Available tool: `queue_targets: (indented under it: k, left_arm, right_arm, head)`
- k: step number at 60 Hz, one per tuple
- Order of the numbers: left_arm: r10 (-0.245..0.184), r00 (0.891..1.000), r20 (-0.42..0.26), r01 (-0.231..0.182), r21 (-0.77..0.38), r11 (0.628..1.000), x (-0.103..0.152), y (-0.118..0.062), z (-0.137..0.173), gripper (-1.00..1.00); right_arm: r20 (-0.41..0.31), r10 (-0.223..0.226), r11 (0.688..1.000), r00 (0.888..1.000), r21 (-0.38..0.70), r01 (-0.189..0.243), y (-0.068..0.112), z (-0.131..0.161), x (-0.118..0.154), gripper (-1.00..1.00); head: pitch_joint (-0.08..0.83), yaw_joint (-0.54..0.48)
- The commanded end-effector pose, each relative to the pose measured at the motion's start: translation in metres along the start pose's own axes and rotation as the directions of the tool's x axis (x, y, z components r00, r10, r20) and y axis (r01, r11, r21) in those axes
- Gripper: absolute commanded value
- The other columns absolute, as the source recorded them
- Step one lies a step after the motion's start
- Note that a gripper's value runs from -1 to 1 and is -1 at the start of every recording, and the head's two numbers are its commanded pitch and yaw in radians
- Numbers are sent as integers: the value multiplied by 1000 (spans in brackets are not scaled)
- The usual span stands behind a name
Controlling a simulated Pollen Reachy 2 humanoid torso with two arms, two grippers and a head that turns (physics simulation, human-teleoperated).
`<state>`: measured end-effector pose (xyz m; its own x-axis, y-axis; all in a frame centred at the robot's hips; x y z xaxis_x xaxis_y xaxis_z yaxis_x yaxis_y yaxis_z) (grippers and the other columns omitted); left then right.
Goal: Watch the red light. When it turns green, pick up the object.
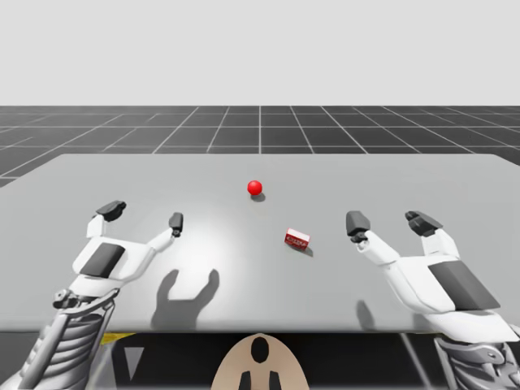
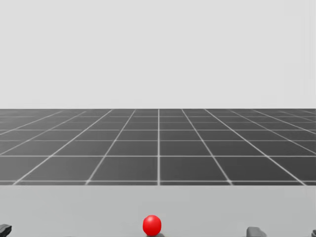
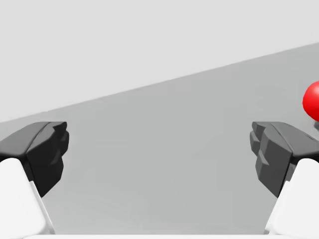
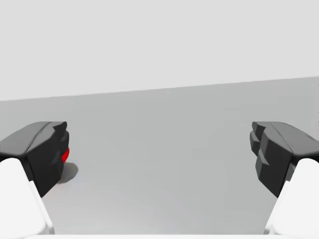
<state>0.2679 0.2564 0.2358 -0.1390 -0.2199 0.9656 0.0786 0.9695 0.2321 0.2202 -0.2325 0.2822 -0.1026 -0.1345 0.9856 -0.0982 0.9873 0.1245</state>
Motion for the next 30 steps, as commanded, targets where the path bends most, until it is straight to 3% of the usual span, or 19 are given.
queue_targets:
  k: [1, 3, 12, 30]
  left_arm:
    - [-2, 1000, -16, 2, 7, 1000, 1, 4, 5, -1000]
    - [-2, 1000, -16, 2, 8, 1000, 1, 4, 5, -1000]
    - [-9, 1000, -17, 9, 5, 1000, 1, 3, 5, -1000]
    - [-22, 999, -24, 22, 6, 1000, -1, 2, 5, -1000]
  right_arm:
    - [16, -124, 991, 992, -48, 124, 7, 12, -1, -1000]
    - [23, -101, 994, 995, -40, 102, 7, 13, 0, -1000]
    - [2, -111, 994, 994, -25, 111, 4, 11, 0, -1000]
    - [-4, -85, 996, 996, -23, 85, 6, 10, -2, -1000]
  head:
    - [19, 3]
    - [23, 4]
    - [81, 6]
    - [299, 12]
